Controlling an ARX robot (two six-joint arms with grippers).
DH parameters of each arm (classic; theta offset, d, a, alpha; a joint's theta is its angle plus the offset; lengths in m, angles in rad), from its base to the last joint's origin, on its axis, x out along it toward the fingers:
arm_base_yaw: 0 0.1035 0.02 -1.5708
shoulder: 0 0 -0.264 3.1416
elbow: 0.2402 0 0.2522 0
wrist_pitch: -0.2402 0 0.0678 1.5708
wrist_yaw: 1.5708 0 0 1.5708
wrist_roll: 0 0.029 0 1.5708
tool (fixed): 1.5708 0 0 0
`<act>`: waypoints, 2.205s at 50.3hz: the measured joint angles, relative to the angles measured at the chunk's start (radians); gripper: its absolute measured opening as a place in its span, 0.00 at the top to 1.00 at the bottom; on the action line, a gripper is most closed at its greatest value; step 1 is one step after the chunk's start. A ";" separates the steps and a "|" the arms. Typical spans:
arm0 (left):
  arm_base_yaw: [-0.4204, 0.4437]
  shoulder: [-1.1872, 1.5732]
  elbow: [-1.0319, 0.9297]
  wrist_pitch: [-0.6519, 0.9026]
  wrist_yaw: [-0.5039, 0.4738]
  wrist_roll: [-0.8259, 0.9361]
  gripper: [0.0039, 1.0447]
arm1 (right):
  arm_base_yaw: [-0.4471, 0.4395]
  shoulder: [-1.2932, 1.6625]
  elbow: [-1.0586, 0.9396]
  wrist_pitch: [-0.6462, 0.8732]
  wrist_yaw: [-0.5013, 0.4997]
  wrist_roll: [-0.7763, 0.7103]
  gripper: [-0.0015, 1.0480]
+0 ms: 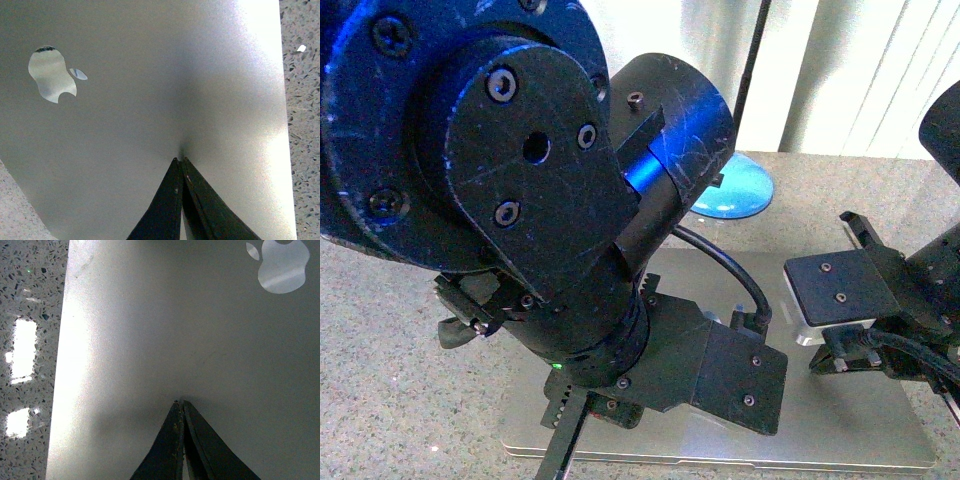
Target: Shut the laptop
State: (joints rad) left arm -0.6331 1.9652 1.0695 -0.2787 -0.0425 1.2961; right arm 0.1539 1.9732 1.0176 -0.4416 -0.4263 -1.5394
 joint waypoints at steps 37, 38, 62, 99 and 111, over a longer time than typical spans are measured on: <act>-0.002 -0.040 -0.019 -0.005 -0.008 -0.007 0.97 | 0.011 -0.050 -0.026 -0.010 0.002 0.019 0.97; -0.002 -0.042 -0.021 -0.006 -0.010 -0.007 0.97 | 0.011 -0.052 -0.029 -0.010 0.004 0.019 0.97; -0.007 -0.048 -0.050 -0.008 -0.014 -0.011 0.97 | 0.018 -0.057 -0.074 0.023 0.005 0.033 0.97; 0.061 -0.225 -0.103 0.180 0.126 -0.134 0.97 | -0.019 -0.157 -0.086 0.249 -0.109 0.155 0.97; 0.158 -0.377 -0.177 0.358 0.202 -0.320 0.97 | -0.046 -0.264 -0.122 0.489 -0.149 0.312 0.97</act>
State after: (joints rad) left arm -0.4747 1.5883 0.8925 0.0792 0.1596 0.9764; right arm 0.1078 1.7088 0.8959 0.0471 -0.5751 -1.2274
